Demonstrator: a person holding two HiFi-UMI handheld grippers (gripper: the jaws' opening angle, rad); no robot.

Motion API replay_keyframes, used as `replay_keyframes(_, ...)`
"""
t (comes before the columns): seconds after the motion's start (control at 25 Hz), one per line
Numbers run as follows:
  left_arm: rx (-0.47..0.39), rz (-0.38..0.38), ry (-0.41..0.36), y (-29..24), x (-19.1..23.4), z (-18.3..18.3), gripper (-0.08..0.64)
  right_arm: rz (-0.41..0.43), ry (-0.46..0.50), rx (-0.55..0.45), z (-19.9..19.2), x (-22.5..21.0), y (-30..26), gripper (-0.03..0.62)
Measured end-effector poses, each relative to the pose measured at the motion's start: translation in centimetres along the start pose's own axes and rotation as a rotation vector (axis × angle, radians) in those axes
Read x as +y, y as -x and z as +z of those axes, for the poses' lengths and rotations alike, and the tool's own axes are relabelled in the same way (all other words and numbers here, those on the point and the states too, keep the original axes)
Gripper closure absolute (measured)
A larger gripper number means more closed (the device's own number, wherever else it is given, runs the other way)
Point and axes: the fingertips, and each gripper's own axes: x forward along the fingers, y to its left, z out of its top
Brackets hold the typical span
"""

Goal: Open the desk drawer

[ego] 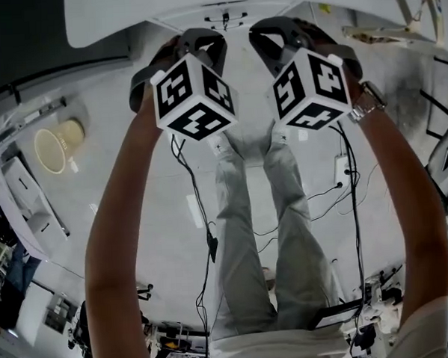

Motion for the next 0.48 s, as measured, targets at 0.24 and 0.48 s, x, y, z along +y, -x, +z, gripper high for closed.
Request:
replay_keyframes(0.24, 0.048, -0.023, -0.03, -1.8, 1.7, -0.4, 0.418, -0.037, 0.063, 0.021, 0.9, -2.1, -1.8, 0.561)
replay_keyframes(0.48, 0.057, 0.021, -0.085, -2.5, 3.6, -0.4, 0.402, -0.01, 0.117, 0.07, 0.6, -2.4, -3.8, 0.443)
